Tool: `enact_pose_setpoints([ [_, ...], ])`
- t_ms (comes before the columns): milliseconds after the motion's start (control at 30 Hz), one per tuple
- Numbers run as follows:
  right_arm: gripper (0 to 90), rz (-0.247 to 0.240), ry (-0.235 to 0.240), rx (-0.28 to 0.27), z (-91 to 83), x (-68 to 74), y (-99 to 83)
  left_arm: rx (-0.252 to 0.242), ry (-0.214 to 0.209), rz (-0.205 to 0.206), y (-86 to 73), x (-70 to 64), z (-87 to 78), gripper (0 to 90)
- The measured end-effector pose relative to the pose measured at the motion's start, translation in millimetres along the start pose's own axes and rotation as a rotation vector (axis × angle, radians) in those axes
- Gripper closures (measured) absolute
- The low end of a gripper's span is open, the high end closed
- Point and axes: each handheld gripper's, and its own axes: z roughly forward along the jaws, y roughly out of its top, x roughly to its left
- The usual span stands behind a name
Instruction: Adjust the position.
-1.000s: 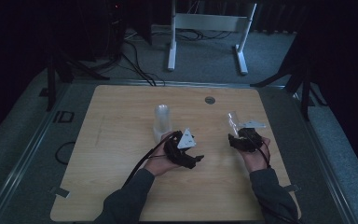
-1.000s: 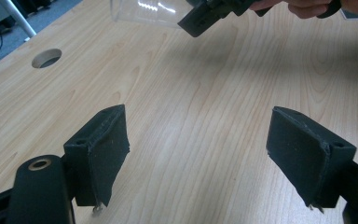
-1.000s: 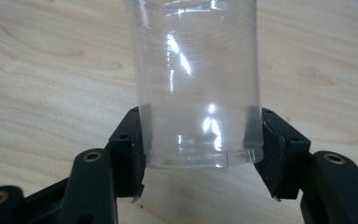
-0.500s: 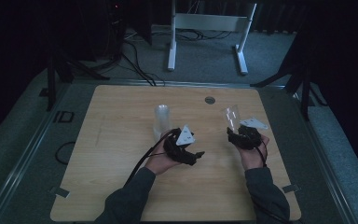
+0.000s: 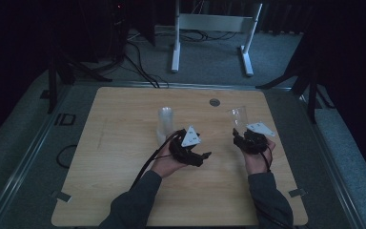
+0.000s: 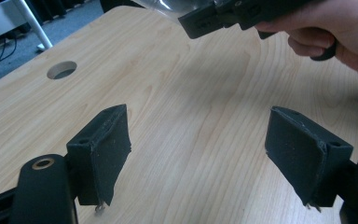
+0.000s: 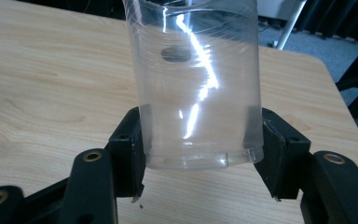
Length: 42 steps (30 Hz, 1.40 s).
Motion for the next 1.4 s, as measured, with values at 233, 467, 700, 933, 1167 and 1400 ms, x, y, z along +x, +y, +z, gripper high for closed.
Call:
enact_pose_setpoints([
  [233, 41.8, 0.01, -0.013, -0.047, -5.0, -0.4, 1.3, -0.024, 0.009, -0.023, 6.5, 3.8, 2.3, 22.4],
  [467, 41.8, 0.03, -0.016, -0.067, -8.1, -3.0, -0.7, -0.026, 0.004, -0.029, 14.5, 6.7, 4.8, 22.3],
  [700, 41.8, 0.035, -0.018, -0.085, -10.4, -3.3, -2.2, -0.034, -0.016, -0.061, 22.7, 10.9, 9.2, 22.3],
  [933, 41.8, 0.035, -0.023, -0.121, -13.6, -0.8, -3.3, -0.055, -0.036, -0.105, 36.9, 16.5, 17.1, 22.6],
  [1167, 41.8, 0.032, -0.026, -0.142, -16.3, 1.4, -3.5, -0.068, -0.046, -0.148, 47.3, 22.1, 25.1, 22.6],
  [1400, 41.8, 0.024, -0.029, -0.15, -17.8, 1.8, -5.4, -0.084, -0.063, -0.21, 58.6, 31.7, 36.4, 22.6],
])
